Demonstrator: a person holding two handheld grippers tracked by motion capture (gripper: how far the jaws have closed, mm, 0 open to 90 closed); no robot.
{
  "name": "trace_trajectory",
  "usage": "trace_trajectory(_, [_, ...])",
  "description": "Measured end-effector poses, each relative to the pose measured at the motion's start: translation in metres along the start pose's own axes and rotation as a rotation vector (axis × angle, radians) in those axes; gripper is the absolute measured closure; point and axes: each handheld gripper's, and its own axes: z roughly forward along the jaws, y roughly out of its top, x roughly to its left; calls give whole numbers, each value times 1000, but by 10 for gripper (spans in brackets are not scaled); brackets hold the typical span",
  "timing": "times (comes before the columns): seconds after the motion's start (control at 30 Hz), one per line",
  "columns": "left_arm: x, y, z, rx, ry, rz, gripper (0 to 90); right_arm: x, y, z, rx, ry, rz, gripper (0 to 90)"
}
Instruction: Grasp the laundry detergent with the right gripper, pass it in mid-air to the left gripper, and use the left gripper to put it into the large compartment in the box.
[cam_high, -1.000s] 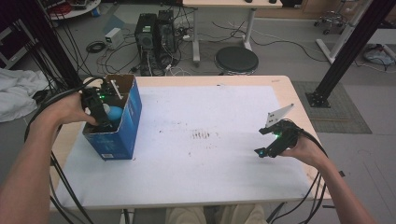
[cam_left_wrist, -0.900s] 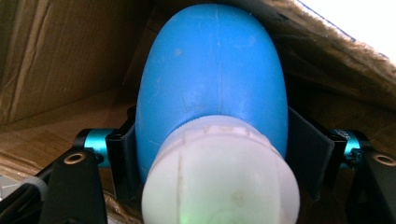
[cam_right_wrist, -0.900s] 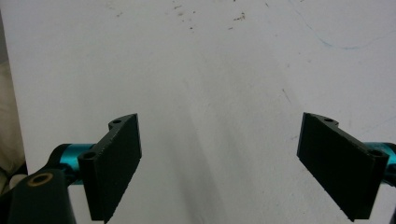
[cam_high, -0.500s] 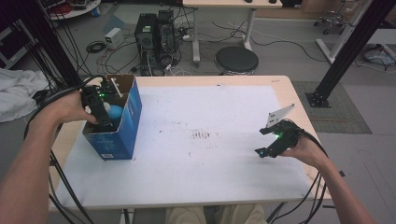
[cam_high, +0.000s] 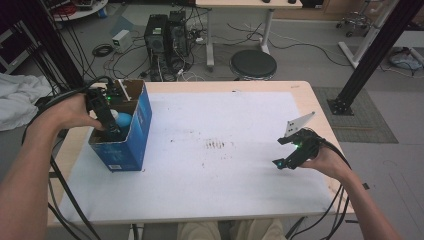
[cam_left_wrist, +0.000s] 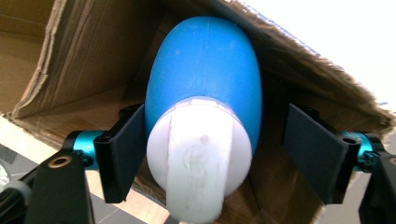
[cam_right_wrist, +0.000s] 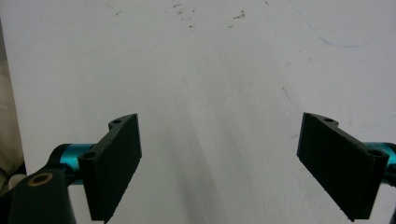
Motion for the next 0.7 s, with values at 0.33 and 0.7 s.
trace_trajectory(0.33, [-5, 9, -32, -26, 73, 26, 221, 1, 1, 0, -1, 1, 2, 130])
trace_trajectory(0.7, [-20, 30, -62, -64, 115, 80, 197, 1, -1, -3, -3, -3, 1, 130])
